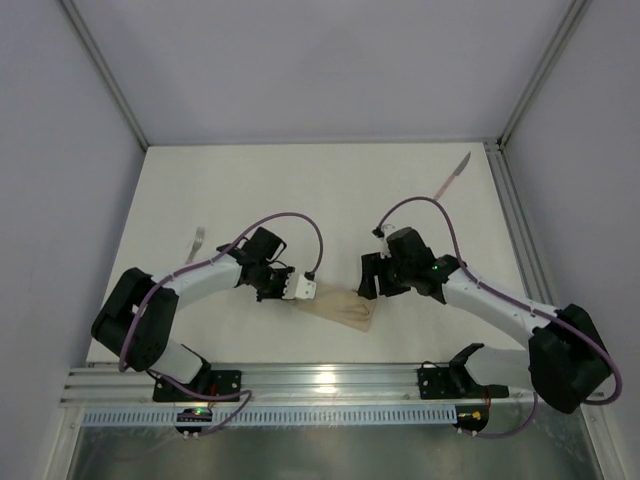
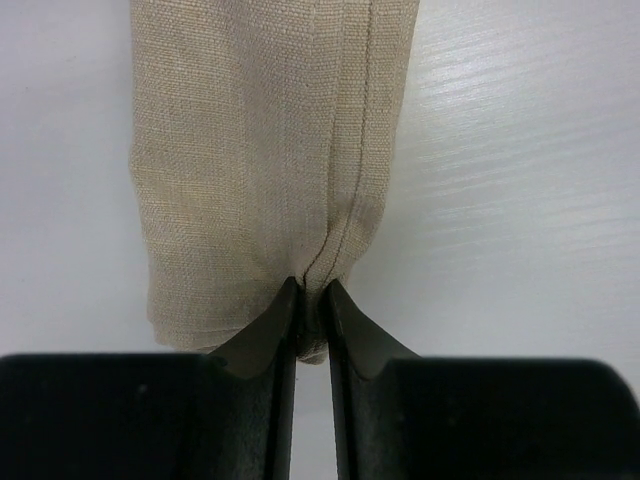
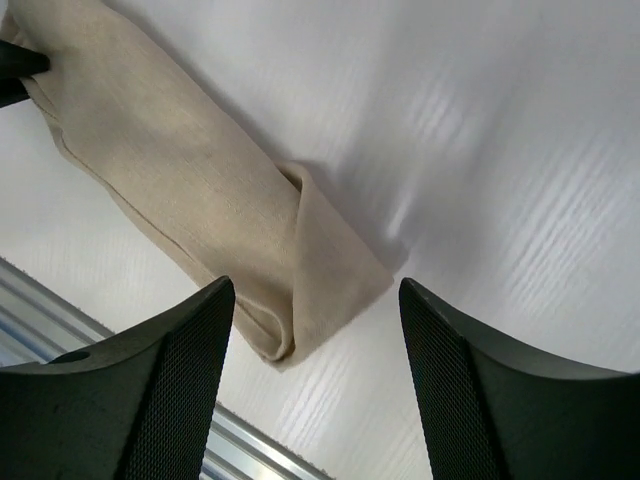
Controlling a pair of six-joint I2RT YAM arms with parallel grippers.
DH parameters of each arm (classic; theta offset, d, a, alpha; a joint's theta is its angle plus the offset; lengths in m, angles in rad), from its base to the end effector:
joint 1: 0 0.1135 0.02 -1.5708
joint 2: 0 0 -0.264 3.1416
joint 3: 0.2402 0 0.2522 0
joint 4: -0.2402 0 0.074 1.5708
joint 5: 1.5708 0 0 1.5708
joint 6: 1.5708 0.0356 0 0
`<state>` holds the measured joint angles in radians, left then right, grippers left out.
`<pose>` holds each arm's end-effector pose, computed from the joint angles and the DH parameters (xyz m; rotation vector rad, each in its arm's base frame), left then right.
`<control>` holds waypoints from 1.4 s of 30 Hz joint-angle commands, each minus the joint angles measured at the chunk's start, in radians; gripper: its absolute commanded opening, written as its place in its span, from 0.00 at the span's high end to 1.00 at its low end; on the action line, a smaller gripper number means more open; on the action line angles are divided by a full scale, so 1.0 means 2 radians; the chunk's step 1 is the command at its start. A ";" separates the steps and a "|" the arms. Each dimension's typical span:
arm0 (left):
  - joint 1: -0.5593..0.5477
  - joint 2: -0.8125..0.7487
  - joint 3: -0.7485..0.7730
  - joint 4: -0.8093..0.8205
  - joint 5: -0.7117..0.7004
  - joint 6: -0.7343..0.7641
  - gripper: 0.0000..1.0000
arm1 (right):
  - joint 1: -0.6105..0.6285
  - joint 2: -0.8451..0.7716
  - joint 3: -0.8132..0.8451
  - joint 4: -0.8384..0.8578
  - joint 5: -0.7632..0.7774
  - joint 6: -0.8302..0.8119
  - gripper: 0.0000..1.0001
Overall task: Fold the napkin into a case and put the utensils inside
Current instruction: Fold the 2/3-rectangle-folded napkin at the center of the board.
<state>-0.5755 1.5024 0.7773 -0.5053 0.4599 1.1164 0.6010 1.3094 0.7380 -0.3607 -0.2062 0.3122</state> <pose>0.2099 -0.1550 0.1595 2.0588 1.6807 -0.4771 0.2063 0.1503 0.1991 -0.4601 2.5488 0.6177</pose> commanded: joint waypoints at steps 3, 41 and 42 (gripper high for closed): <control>-0.004 -0.004 -0.004 -0.016 0.002 -0.017 0.85 | -0.001 -0.089 -0.067 0.059 0.033 0.119 0.29; -0.020 -0.012 -0.004 -0.022 -0.016 -0.100 0.89 | 0.037 -0.010 -0.106 0.083 0.011 0.131 0.85; -0.020 -0.012 -0.003 -0.023 -0.016 -0.103 0.89 | 0.033 0.002 -0.103 0.086 0.017 0.125 0.92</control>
<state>-0.6086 1.4937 0.7784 -0.5060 0.4194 0.9485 0.6724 1.2747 0.5205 -0.2687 -0.1822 0.5804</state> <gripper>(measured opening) 0.129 0.154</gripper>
